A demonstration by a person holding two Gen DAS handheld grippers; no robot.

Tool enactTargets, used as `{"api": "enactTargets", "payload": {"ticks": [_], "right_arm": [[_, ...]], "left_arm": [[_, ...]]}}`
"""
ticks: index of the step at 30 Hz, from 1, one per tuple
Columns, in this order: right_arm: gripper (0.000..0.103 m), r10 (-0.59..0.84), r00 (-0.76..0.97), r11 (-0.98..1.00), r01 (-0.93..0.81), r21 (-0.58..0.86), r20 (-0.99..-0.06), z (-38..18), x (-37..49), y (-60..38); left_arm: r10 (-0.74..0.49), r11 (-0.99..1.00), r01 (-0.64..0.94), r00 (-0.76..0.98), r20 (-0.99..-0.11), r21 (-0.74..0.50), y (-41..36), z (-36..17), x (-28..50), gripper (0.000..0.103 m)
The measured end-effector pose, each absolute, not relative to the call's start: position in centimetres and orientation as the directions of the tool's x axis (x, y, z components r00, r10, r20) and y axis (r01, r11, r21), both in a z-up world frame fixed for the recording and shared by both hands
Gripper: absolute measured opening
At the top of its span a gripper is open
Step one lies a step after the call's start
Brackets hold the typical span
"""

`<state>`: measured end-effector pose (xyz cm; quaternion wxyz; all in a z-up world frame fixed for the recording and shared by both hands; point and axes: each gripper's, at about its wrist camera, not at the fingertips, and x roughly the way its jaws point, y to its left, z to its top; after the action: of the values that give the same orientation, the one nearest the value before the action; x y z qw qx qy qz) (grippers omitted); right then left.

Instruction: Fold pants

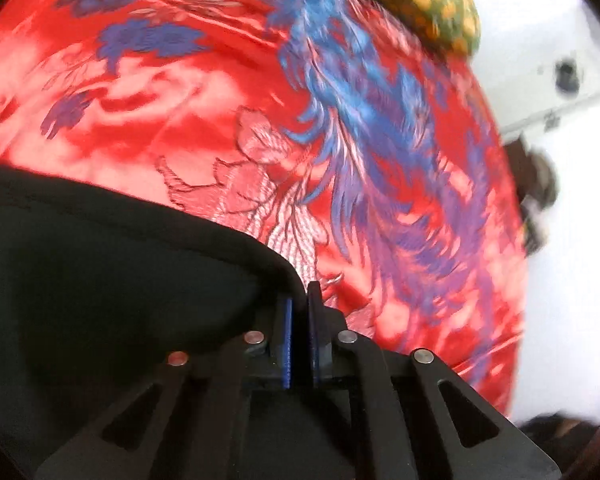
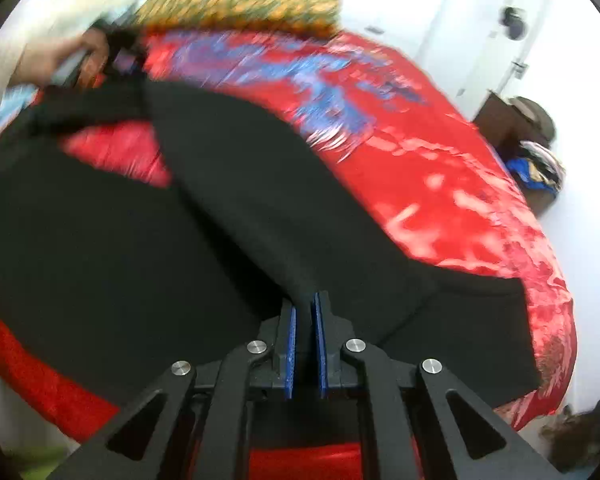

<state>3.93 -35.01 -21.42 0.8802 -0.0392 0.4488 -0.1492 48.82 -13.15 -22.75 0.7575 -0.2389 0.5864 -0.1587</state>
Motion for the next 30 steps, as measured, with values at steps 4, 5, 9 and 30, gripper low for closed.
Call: {"api": "enactTargets", "payload": {"ticks": [4,5,9,30], "right_arm": [[0.009,-0.289,0.610,0.935,0.347,-0.080,-0.738,-18.8,2.7,-38.5],[0.009,-0.281,0.620,0.928,0.369,-0.044,-0.733,-18.3,2.9,-39.3],[0.009,-0.241,0.658,0.870,0.473,0.143,-0.713,-16.9,2.7,-44.9],[0.009,-0.320,0.697,0.946,0.194,-0.261,-0.642,-8.4,4.0,-47.5]], "left_arm": [[-0.566,0.807,0.044,0.342,-0.750,-0.589,-11.6,-18.9,45.1,0.004],[-0.576,0.799,0.056,0.358,-0.735,-0.599,-10.9,-17.8,43.8,0.004],[-0.586,0.791,0.111,0.421,-0.692,-0.602,-8.1,-13.8,35.7,0.004],[-0.540,0.832,0.188,0.486,-0.687,-0.522,-6.9,-10.9,16.9,0.004]]}}
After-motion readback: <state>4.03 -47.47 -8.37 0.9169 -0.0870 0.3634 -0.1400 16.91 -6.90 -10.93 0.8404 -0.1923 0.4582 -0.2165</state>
